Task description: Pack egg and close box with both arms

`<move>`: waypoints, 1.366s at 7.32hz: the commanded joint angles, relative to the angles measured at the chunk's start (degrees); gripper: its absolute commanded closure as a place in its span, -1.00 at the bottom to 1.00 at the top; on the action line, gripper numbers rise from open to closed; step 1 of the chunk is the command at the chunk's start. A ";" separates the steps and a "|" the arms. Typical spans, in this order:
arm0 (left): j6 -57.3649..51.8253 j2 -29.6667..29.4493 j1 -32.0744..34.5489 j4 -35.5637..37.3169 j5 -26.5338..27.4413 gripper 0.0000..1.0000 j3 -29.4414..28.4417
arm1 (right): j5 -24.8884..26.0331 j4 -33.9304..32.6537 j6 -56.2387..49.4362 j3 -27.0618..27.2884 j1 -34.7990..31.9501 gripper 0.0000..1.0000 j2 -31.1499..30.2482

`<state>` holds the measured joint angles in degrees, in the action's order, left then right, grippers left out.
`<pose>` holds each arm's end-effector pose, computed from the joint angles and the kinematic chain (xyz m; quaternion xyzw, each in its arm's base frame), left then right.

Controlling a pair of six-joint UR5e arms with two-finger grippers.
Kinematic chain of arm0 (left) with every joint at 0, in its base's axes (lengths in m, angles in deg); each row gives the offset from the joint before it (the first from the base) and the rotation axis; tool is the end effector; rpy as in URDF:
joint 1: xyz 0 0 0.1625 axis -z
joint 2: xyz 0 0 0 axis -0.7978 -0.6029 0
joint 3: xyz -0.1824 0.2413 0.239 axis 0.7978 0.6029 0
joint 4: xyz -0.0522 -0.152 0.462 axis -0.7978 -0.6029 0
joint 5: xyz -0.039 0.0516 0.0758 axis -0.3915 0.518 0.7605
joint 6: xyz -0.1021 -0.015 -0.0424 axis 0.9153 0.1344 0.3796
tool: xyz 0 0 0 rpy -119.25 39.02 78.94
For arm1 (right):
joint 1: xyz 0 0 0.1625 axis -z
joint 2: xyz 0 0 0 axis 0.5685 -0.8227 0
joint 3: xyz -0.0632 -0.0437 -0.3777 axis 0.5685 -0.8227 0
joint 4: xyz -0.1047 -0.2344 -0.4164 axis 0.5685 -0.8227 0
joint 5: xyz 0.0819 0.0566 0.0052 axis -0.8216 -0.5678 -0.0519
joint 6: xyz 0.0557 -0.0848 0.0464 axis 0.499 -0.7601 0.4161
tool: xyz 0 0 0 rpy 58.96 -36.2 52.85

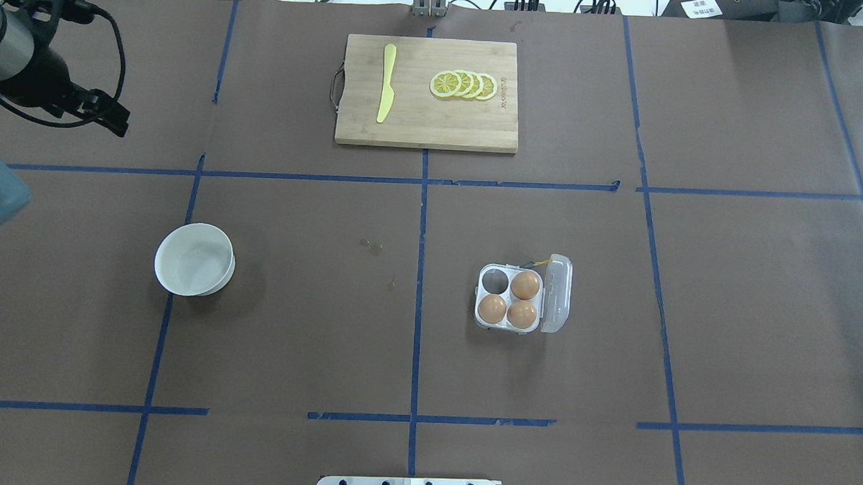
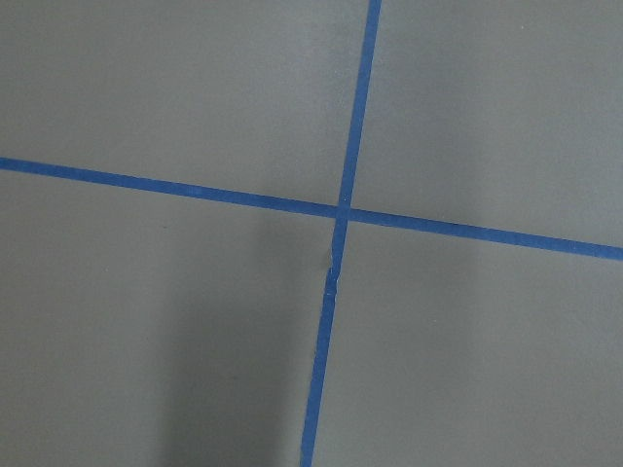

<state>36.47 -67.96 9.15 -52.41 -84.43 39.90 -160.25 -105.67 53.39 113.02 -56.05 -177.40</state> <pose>0.2384 -0.6145 0.3396 0.1001 0.3390 0.0640 0.9333 0.0599 -0.5246 0.6148 0.1040 -0.3852 -0.0331 0.9164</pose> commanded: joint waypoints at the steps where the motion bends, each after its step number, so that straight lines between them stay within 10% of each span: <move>1: -1.48 6.92 7.68 1.02 -1.52 -1.00 -3.18 | 0.09 0.47 0.00 0.47 0.00 -1.00 -0.86; 5: -21.44 17.23 25.61 0.75 -10.22 -1.00 -3.18 | -0.08 0.38 0.26 0.83 0.00 -1.00 -0.43; 10: -34.01 17.78 28.81 7.94 -10.39 -1.00 -2.75 | 0.53 -6.95 2.97 3.01 4.72 -1.00 5.53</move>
<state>4.39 -49.95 37.38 -46.64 -94.62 36.87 -160.04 -108.28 54.97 114.53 -53.73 -174.47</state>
